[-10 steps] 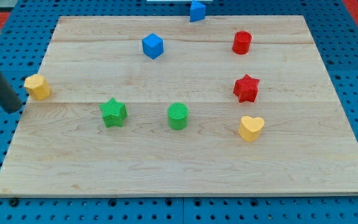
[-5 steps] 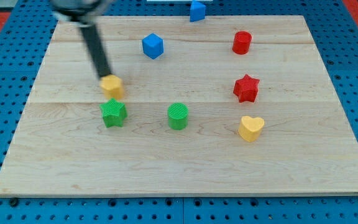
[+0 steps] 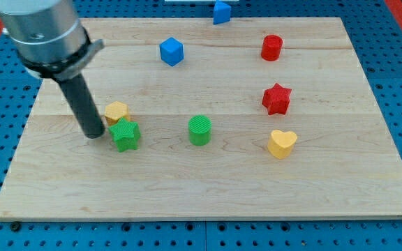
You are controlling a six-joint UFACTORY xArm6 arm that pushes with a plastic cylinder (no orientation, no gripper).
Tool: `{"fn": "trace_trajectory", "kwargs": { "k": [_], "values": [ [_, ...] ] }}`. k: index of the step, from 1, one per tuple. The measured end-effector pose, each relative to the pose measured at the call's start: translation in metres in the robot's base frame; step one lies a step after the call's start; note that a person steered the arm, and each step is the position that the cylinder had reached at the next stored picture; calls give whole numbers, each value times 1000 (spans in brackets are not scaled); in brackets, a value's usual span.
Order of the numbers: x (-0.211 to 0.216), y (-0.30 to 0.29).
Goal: Move yellow hexagon closer to the blue cube
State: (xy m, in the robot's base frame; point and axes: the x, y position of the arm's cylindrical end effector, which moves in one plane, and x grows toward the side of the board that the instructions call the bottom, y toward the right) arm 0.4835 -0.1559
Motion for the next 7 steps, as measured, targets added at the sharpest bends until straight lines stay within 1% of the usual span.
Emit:
{"fn": "trace_trajectory", "kwargs": {
  "k": [1,2,4,5,7],
  "values": [
    [-22,16],
    [-56,27],
    [-78,0],
    [-98,53],
    [-132,203]
  ]
}}
